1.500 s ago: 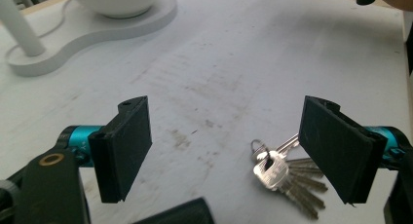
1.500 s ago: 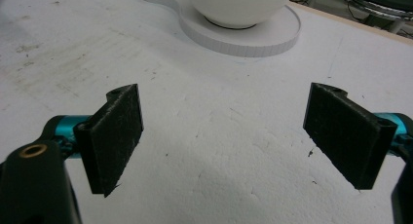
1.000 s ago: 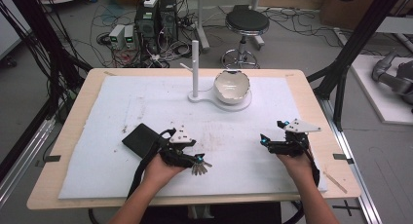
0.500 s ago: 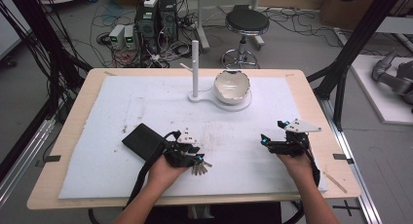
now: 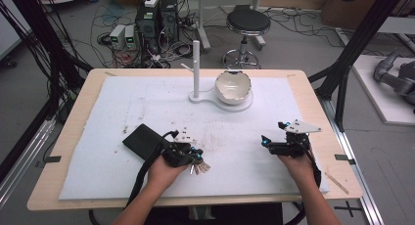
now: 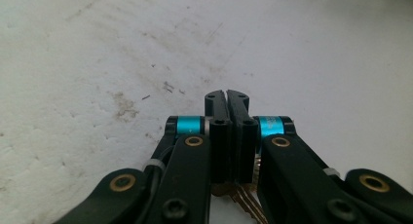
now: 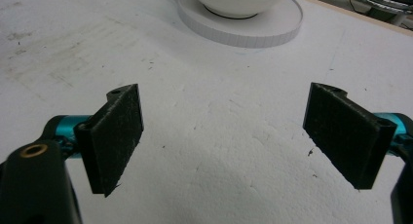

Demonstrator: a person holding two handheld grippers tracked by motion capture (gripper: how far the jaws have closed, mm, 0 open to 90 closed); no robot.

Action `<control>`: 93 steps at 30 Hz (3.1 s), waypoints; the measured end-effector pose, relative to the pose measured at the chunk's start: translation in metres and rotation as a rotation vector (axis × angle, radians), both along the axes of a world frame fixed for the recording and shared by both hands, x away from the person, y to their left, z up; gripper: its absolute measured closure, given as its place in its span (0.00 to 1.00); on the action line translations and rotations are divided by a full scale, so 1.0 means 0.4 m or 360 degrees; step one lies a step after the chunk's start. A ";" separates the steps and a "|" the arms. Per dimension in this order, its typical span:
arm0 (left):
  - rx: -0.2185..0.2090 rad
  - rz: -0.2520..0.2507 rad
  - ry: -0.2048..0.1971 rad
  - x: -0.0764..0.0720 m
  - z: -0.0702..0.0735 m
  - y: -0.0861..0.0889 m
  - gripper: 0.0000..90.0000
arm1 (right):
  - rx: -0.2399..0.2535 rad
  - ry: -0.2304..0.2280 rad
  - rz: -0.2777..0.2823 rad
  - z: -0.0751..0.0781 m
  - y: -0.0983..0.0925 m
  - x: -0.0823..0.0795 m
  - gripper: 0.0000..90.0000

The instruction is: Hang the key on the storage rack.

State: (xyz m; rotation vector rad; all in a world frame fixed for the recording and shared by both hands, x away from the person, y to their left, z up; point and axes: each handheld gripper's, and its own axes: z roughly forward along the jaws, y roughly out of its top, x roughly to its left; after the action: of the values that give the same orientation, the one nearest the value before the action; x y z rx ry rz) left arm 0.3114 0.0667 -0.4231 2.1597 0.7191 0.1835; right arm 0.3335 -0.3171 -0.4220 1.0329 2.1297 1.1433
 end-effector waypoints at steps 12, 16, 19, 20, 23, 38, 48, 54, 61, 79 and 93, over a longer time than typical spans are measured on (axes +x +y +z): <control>-0.0099 -0.0040 -0.0198 -0.010 0.138 0.032 0.98 | -0.0008 0.0010 0.0012 -0.004 0.006 -0.002 0.16; -0.0128 -0.0050 -0.0252 0.011 0.205 0.044 0.98 | -0.0011 0.0007 0.0017 -0.004 0.007 -0.003 0.16; -0.0119 -0.0054 -0.0304 0.031 0.248 0.048 0.98 | -0.0010 0.0006 0.0014 -0.004 0.006 -0.002 0.16; -0.0121 -0.0047 -0.0314 0.036 0.258 0.049 0.98 | -0.0010 0.0006 0.0014 -0.004 0.006 -0.002 0.16; -0.0145 -0.0034 -0.0344 0.067 0.299 0.052 0.98 | -0.0005 0.0004 0.0012 -0.005 0.005 -0.002 0.16; -0.0126 0.0087 -0.0416 0.248 0.433 0.052 0.98 | -0.0006 0.0009 0.0018 -0.007 0.006 0.001 0.17; -0.0104 0.0126 -0.0447 0.324 0.486 0.036 0.98 | -0.0011 0.0022 0.0020 -0.011 0.007 0.004 0.17; -0.0091 0.0177 -0.0446 0.373 0.489 0.040 0.98 | -0.0016 0.0022 0.0020 -0.011 0.008 0.003 0.17; -0.0087 0.0224 -0.0402 0.413 0.465 0.037 0.98 | -0.0014 0.0024 0.0016 -0.013 0.005 0.006 0.17; -0.0047 0.0317 -0.0374 0.464 0.439 0.031 0.98 | -0.0024 0.0015 0.0029 -0.014 0.010 0.005 0.17; -0.0041 0.0336 -0.0349 0.469 0.438 0.044 0.98 | -0.0027 0.0017 0.0035 -0.014 0.009 0.004 0.17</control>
State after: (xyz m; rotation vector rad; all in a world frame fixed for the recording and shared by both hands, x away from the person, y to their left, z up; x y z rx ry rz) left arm 0.4991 0.0844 -0.2478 1.9978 0.8151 0.5110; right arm 0.3352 -0.3133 -0.4275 1.0128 2.1605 1.1307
